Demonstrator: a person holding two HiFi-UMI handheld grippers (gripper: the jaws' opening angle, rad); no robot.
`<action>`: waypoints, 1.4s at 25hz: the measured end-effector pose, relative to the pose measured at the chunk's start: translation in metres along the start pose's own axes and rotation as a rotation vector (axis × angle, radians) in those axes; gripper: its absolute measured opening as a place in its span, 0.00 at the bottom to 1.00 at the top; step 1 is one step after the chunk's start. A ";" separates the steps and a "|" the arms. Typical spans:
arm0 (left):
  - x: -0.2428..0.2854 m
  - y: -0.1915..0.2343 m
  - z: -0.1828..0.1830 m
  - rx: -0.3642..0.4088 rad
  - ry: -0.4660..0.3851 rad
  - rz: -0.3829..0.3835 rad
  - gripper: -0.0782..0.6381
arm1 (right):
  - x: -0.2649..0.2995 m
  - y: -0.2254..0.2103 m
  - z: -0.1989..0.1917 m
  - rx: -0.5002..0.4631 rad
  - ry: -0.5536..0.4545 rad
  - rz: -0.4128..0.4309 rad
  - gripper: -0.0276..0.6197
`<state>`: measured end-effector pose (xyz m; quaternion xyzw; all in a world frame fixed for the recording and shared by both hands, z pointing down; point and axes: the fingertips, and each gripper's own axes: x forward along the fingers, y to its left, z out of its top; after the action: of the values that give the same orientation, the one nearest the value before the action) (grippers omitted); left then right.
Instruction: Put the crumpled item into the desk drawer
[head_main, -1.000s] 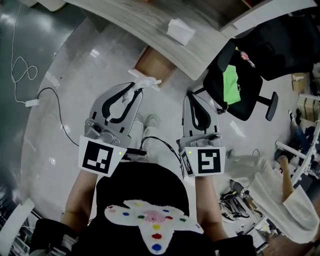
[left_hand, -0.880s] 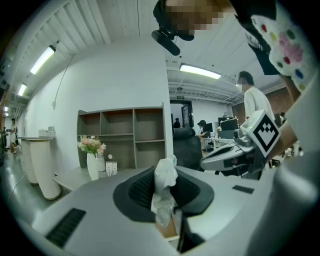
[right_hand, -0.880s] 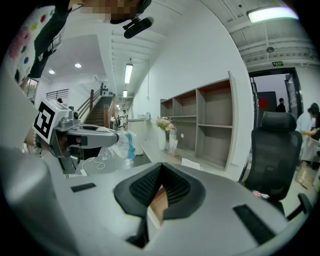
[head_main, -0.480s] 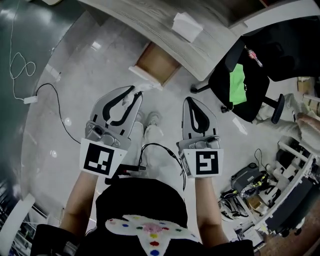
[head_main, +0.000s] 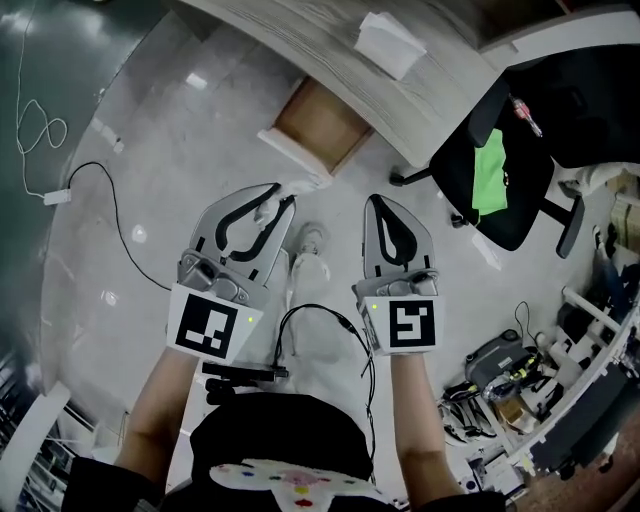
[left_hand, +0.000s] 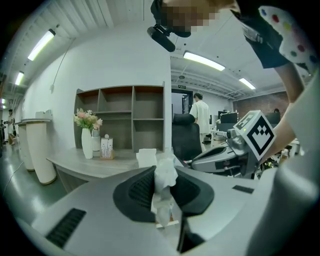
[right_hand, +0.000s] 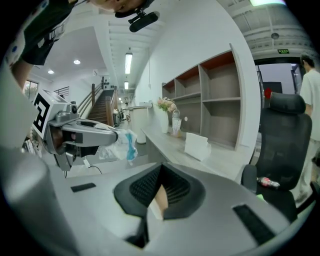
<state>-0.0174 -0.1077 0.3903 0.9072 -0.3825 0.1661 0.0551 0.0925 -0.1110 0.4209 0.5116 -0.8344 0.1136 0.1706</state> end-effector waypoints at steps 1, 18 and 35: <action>0.002 0.000 -0.005 -0.004 0.002 0.001 0.22 | 0.003 0.000 -0.005 0.003 0.006 0.001 0.05; 0.054 0.011 -0.079 -0.086 0.024 0.020 0.22 | 0.045 -0.008 -0.079 0.059 0.073 -0.018 0.05; 0.124 0.036 -0.135 -0.137 0.047 0.021 0.22 | 0.082 0.000 -0.117 0.097 0.114 0.007 0.05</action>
<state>0.0029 -0.1867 0.5585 0.8931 -0.4010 0.1615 0.1244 0.0784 -0.1352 0.5606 0.5089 -0.8188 0.1833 0.1925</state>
